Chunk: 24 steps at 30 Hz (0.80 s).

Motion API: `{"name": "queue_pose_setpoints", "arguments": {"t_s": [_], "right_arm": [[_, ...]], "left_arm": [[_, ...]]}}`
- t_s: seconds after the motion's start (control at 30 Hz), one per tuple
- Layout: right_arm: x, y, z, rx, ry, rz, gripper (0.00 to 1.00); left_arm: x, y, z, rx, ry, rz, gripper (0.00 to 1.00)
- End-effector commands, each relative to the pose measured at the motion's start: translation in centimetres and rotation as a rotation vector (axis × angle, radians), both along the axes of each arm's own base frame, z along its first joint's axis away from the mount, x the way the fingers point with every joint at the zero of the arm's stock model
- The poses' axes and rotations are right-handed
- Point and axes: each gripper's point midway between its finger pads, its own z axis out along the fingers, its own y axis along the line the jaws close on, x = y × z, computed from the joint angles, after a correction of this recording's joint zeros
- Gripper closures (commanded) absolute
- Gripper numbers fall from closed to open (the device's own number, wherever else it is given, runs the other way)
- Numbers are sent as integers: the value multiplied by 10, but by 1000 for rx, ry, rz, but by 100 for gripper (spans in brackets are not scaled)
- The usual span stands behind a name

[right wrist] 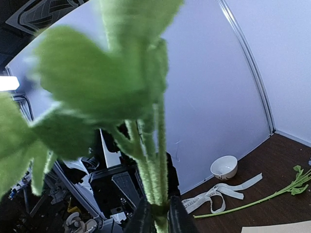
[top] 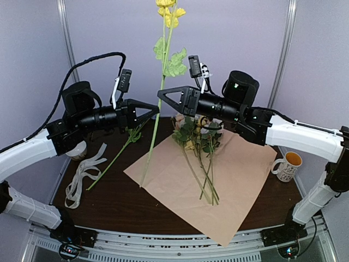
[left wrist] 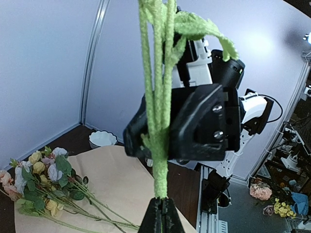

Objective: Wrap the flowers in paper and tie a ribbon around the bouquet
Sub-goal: Pass from the left arm to the right, then place the fake flower on the flattened wrapping paper.

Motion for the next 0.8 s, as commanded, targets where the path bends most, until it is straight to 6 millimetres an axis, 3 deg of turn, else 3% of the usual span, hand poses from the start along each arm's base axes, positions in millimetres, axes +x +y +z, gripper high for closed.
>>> {"name": "queue_pose_setpoints", "arguments": {"t_s": [0.0, 0.1, 0.17, 0.2, 0.27, 0.33, 0.4, 0.5, 0.67, 0.77], "right_arm": [[-3, -6, 5, 3, 8, -7, 100], [8, -29, -4, -12, 53, -88, 100], [20, -46, -18, -73, 97, -167, 100], [27, -55, -29, -125, 118, -217, 100], [47, -79, -60, -250, 181, -339, 100], [70, -108, -96, -383, 293, -437, 100], [87, -140, -145, -563, 431, -517, 100], [108, -173, -187, -761, 490, -634, 100], [144, -191, -228, -926, 575, -685, 100], [164, -193, -254, -997, 611, -712, 100]], "left_arm": [[-9, -1, 18, -65, -47, -42, 100], [-11, 0, 10, -28, -20, -40, 99], [-6, 2, 1, 23, 5, -12, 58], [-1, 3, -5, 54, 15, 18, 43], [11, 9, -18, 139, 38, 96, 25], [31, 23, -37, 263, 67, 219, 15], [57, 45, -63, 404, 118, 355, 14], [98, 88, -113, 605, 236, 542, 14], [143, 160, -177, 692, 441, 709, 22], [161, 189, -216, 787, 506, 780, 25]]}}
